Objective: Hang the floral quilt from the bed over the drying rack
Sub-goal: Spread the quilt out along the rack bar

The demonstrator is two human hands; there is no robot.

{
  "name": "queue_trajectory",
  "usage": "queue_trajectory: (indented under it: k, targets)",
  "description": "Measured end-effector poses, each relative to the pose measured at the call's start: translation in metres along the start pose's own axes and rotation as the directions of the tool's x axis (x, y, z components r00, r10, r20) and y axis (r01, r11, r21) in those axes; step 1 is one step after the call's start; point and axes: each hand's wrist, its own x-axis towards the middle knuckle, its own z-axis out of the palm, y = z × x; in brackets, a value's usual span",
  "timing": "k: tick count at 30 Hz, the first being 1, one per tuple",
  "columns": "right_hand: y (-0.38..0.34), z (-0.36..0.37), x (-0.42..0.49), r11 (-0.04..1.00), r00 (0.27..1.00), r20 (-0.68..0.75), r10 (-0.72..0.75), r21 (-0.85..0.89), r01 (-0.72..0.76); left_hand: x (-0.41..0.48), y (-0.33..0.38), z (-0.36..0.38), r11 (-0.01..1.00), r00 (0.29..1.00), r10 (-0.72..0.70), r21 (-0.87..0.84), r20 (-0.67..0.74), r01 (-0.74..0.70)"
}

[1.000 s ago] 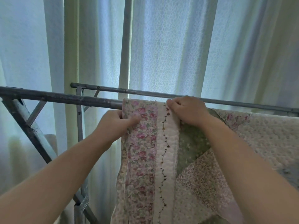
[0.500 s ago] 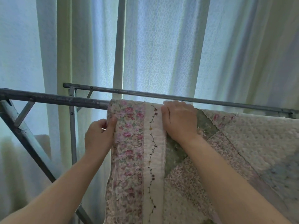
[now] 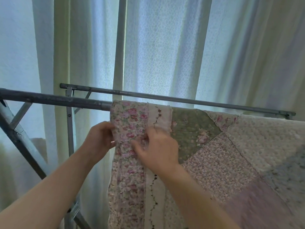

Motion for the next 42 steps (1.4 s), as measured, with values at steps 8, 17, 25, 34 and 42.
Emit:
queue_trajectory:
  k: [8,17,25,34,42]
  targets:
    - [-0.036,0.030,0.010,0.964,0.971,0.152,0.182,-0.225,-0.145,0.007,0.009,-0.036,0.927,0.965,-0.211,0.344,0.157,0.147]
    - [-0.064,0.043,0.014,0.975,0.954,0.208,0.216,-0.090,-0.201,0.016,0.006,-0.061,0.742,0.945,-0.198,0.669,0.262,-0.030]
    - [-0.091,0.056,0.018,0.969,0.969,0.126,0.211,0.100,-0.224,0.017,-0.015,-0.052,0.823,0.941,-0.173,0.568,0.291,-0.024]
    - [-0.070,0.074,-0.019,0.933,0.955,0.118,0.273,-0.273,-0.233,0.033,-0.021,-0.062,0.836,0.905,-0.290,0.542,0.310,0.083]
    - [-0.079,0.084,-0.018,0.920,0.946,0.134,0.296,-0.306,-0.244,0.042,-0.016,-0.065,0.642,0.828,-0.445,0.766,0.341,0.030]
